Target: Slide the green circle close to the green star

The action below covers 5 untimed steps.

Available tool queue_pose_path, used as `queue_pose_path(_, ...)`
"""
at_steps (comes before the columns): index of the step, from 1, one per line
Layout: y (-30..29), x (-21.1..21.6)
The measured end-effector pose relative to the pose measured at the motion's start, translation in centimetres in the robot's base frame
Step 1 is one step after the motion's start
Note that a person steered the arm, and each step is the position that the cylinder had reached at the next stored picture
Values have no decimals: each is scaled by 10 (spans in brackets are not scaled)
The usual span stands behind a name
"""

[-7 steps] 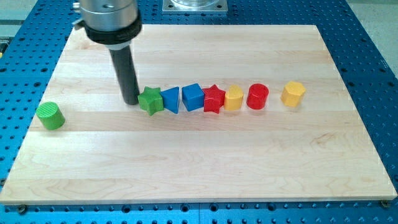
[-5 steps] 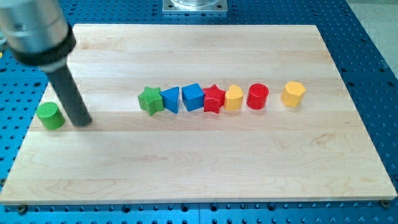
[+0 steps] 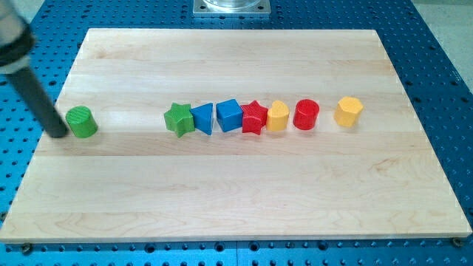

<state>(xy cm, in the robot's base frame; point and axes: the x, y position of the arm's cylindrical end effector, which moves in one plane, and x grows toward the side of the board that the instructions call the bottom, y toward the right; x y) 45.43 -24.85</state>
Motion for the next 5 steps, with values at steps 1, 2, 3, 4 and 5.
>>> queue_pose_path(1,75,0)
queue_pose_path(2,36,-27)
queue_pose_path(3,62,-58)
queue_pose_path(4,109,-69)
queue_pose_path(5,108,-55)
